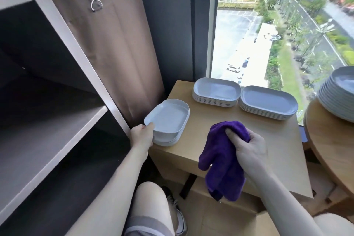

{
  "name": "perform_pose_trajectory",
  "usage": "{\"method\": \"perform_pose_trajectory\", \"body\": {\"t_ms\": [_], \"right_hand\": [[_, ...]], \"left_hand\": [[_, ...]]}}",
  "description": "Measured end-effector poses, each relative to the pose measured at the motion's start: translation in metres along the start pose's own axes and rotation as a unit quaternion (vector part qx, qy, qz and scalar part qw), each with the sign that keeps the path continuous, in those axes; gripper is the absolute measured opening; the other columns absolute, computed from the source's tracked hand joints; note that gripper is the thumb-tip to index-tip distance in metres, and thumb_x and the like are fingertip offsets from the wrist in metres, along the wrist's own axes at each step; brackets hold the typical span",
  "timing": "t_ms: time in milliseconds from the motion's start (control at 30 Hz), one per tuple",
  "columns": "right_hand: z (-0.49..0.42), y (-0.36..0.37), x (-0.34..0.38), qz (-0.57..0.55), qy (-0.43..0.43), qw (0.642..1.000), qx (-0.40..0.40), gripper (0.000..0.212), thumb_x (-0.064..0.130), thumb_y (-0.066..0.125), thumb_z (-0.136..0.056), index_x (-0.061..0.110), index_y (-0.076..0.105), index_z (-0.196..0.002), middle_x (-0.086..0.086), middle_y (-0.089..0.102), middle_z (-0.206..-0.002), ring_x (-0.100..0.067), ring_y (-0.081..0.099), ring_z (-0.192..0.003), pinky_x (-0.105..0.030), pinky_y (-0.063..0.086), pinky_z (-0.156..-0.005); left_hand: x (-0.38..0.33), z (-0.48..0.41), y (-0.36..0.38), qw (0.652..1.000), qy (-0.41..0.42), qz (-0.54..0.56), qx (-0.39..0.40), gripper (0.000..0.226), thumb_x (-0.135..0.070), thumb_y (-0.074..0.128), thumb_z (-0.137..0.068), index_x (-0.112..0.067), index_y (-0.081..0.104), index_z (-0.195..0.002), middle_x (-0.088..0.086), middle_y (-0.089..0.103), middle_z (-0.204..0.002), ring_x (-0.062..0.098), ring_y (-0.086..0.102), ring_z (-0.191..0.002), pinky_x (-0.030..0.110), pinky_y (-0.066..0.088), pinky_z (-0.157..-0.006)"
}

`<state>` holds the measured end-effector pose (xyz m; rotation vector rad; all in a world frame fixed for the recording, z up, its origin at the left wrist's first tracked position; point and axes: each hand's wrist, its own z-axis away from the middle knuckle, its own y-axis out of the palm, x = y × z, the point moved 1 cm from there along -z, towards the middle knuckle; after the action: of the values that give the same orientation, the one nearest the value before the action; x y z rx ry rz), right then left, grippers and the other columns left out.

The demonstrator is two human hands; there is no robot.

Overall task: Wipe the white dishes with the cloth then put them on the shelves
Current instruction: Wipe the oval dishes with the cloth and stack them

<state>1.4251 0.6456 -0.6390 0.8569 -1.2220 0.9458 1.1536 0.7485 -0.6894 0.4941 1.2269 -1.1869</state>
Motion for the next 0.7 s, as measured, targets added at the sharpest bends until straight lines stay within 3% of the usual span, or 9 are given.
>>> {"method": "perform_pose_trajectory", "body": {"t_ms": [67, 133, 267, 400, 467, 533, 633, 700], "right_hand": [[0.009, -0.007, 0.007, -0.003, -0.004, 1.000, -0.016, 0.014, 0.023, 0.074, -0.092, 0.028, 0.076, -0.079, 0.005, 0.068, -0.066, -0.007, 0.060, -0.056, -0.020, 0.048, -0.049], [0.020, -0.015, 0.016, -0.014, -0.009, 1.000, -0.026, 0.014, 0.024, 0.074, -0.092, 0.027, 0.076, -0.079, 0.004, 0.069, -0.067, -0.008, 0.060, -0.056, -0.020, 0.048, -0.048], [0.046, -0.033, 0.033, -0.046, -0.006, 0.998, -0.032, 0.013, 0.026, 0.072, -0.094, 0.026, 0.077, -0.082, -0.004, 0.071, -0.073, -0.012, 0.064, -0.060, -0.023, 0.050, -0.051], [0.070, -0.046, 0.049, -0.119, 0.012, 0.992, -0.030, 0.019, 0.025, 0.066, -0.098, 0.022, 0.078, -0.084, -0.007, 0.072, -0.081, -0.017, 0.066, -0.068, -0.029, 0.052, -0.057], [0.081, -0.051, 0.053, -0.157, 0.017, 0.987, -0.033, 0.023, 0.022, 0.062, -0.100, 0.024, 0.077, -0.083, -0.003, 0.073, -0.079, -0.014, 0.068, -0.064, -0.024, 0.052, -0.053], [0.090, -0.052, 0.052, -0.170, 0.010, 0.985, -0.029, 0.020, 0.018, 0.059, -0.102, 0.022, 0.075, -0.090, -0.002, 0.074, -0.079, -0.013, 0.069, -0.064, -0.023, 0.052, -0.051], [0.105, -0.042, 0.037, -0.082, -0.019, 0.996, -0.021, 0.018, 0.010, 0.053, -0.103, 0.019, 0.067, -0.098, 0.005, 0.071, -0.071, -0.010, 0.068, -0.061, -0.022, 0.051, -0.052], [0.118, -0.028, 0.018, 0.006, -0.040, 0.999, 0.024, 0.015, 0.010, 0.050, -0.102, 0.018, 0.061, -0.097, 0.006, 0.066, -0.073, -0.013, 0.063, -0.066, -0.029, 0.050, -0.058]], "left_hand": [[-0.010, 0.011, 0.002, 0.994, -0.027, 0.103, 0.006, 0.008, -0.009, 0.061, -0.090, -0.006, 0.067, -0.087, 0.005, 0.070, -0.084, 0.022, 0.071, -0.069, 0.030, 0.053, -0.059], [-0.016, 0.021, 0.001, 0.983, -0.044, 0.177, 0.009, 0.007, -0.006, 0.063, -0.091, -0.005, 0.068, -0.095, 0.010, 0.071, -0.096, 0.022, 0.070, -0.075, 0.034, 0.058, -0.070], [-0.017, 0.063, -0.006, 0.945, -0.073, 0.288, 0.136, 0.029, 0.001, 0.049, -0.094, -0.006, 0.066, -0.116, 0.015, 0.061, -0.112, 0.027, 0.059, -0.092, 0.037, 0.056, -0.081], [-0.001, 0.118, -0.014, 0.874, -0.097, 0.397, 0.264, 0.061, 0.002, 0.042, -0.075, -0.015, 0.074, -0.124, 0.018, 0.067, -0.127, 0.040, 0.063, -0.108, 0.053, 0.052, -0.095], [0.014, 0.145, -0.013, 0.836, -0.121, 0.424, 0.326, 0.070, -0.001, 0.043, -0.075, -0.017, 0.065, -0.139, 0.020, 0.066, -0.137, 0.048, 0.063, -0.120, 0.062, 0.050, -0.103], [0.031, 0.170, -0.009, 0.814, -0.147, 0.420, 0.374, 0.069, -0.006, 0.044, -0.079, -0.016, 0.059, -0.146, 0.022, 0.062, -0.143, 0.048, 0.061, -0.125, 0.063, 0.047, -0.108], [0.047, 0.201, -0.004, 0.811, -0.168, 0.381, 0.411, 0.059, -0.018, 0.054, -0.087, -0.011, 0.058, -0.146, 0.024, 0.063, -0.141, 0.044, 0.065, -0.123, 0.057, 0.055, -0.101], [0.052, 0.217, 0.001, 0.816, -0.149, 0.346, 0.438, 0.054, -0.031, 0.059, -0.094, -0.012, 0.060, -0.145, 0.023, 0.064, -0.140, 0.040, 0.066, -0.124, 0.051, 0.058, -0.097]]}}
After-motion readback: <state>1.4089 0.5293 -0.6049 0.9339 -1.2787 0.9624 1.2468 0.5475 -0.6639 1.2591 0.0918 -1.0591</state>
